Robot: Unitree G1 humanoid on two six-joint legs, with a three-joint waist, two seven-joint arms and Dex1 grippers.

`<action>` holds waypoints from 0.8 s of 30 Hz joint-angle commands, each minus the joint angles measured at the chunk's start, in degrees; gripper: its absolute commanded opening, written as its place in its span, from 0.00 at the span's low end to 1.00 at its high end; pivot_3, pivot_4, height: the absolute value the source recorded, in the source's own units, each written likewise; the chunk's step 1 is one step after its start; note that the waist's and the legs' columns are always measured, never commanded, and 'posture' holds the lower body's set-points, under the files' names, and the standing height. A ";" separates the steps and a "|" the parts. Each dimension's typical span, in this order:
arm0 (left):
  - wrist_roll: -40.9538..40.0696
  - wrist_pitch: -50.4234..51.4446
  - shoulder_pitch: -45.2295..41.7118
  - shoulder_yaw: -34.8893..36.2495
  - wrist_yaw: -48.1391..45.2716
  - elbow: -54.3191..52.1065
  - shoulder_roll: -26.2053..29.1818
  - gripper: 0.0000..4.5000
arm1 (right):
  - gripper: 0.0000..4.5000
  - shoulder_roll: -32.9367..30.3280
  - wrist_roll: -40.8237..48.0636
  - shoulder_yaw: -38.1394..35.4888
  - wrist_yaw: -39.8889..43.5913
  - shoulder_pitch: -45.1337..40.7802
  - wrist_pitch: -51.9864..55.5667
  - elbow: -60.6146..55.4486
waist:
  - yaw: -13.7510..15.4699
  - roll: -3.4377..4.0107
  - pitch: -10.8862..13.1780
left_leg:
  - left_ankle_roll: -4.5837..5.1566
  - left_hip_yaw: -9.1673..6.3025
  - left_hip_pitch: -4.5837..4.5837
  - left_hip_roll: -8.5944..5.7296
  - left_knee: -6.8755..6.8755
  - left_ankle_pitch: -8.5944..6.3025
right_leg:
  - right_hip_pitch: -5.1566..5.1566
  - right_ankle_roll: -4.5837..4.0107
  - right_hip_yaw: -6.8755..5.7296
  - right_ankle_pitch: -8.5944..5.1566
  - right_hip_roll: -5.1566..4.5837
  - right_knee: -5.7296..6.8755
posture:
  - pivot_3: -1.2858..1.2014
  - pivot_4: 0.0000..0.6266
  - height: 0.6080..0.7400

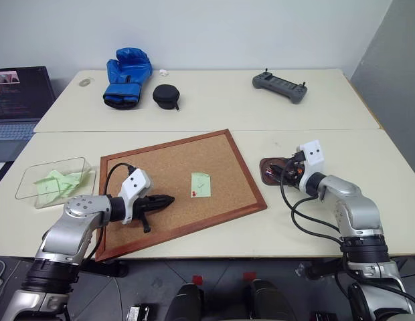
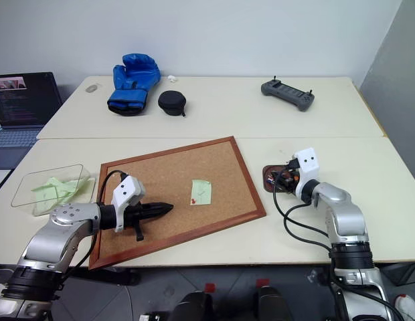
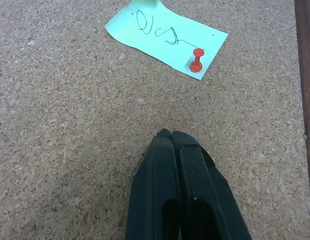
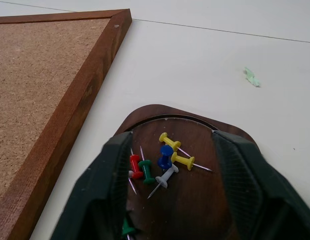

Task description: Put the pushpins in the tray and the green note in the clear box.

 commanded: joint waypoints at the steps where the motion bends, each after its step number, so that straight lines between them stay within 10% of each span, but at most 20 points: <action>1: 2.31 1.45 1.55 -2.36 -0.01 1.83 0.30 0.00 | 0.63 -1.06 -0.25 -0.03 0.32 -0.95 -2.60 -2.45 | 0.00 0.00 0.00 | 0.00 0.00 0.00 0.00 0.00 0.00 | 0.00 0.00 0.00 0.00 0.00 0.00 | 0.52 0.24 1.00; 24: 2.30 1.42 1.17 -2.46 0.31 1.97 -0.05 0.00 | 0.63 -2.64 -3.37 2.21 -0.22 -0.20 -3.88 0.40 | 0.01 0.00 0.00 | 0.00 -0.01 -0.01 -0.01 0.00 0.00 | 0.00 0.00 0.00 0.00 0.00 0.00 | 0.52 0.24 1.00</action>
